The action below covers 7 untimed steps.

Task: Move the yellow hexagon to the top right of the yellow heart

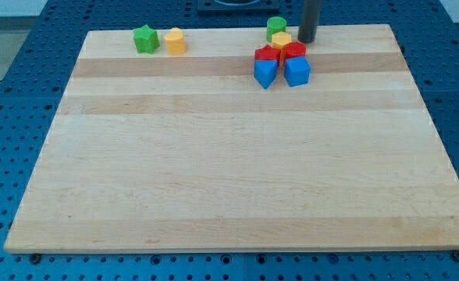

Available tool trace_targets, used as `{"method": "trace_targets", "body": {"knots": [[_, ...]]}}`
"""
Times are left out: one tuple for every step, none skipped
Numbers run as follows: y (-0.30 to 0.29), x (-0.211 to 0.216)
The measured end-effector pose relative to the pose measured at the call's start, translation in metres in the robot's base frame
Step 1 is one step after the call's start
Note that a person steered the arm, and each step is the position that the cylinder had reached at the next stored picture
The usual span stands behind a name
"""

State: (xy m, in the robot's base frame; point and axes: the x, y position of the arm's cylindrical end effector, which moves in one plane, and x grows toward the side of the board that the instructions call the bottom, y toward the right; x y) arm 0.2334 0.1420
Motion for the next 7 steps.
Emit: {"method": "trace_targets", "body": {"knots": [[-0.001,0.032],[-0.026,0.031],[-0.054,0.017],[-0.080,0.013],[-0.116,0.013],[-0.150,0.010],[-0.179,0.008]]}}
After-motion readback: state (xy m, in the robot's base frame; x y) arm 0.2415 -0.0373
